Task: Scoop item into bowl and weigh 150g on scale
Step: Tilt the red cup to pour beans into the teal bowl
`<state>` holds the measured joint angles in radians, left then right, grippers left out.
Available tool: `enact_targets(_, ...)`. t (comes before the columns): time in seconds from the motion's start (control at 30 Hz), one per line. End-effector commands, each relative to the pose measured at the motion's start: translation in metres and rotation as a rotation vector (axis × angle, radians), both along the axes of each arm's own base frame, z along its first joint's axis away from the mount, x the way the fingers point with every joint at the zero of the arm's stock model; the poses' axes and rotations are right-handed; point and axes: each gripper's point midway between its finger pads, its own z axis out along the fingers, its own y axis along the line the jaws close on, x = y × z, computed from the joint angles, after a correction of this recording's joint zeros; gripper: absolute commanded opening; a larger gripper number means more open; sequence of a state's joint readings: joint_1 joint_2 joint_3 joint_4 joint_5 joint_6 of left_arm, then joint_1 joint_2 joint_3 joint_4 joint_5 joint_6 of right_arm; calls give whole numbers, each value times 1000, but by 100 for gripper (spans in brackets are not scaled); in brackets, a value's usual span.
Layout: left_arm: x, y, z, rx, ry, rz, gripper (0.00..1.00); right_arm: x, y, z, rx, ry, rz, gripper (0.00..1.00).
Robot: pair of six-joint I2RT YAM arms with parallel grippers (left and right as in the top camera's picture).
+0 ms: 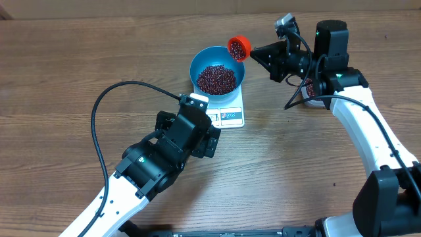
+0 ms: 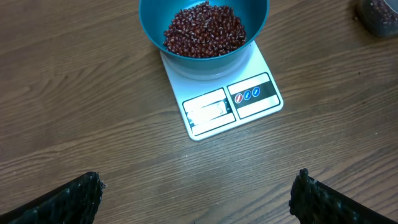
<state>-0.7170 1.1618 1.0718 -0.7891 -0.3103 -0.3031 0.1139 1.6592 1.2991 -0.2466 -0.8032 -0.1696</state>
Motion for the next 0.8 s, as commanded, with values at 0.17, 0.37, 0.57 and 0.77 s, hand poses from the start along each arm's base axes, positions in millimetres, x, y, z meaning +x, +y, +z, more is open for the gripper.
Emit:
enact_targets(0.17,2,3,-2,12,2,6,99,0,0,10,-13,-48,-5,4)
enact_targets(0.37,2,3,-2,12,2,6,99,4,1,2,-14,-41,-5,4)
enact_targets(0.57,2,3,-2,12,2,6,99,11,1,-6,-14,-39,-5,4)
enact_targets(0.77,2,3,-2,12,2,6,99,14,2,-15,-16,-22,-5,4)
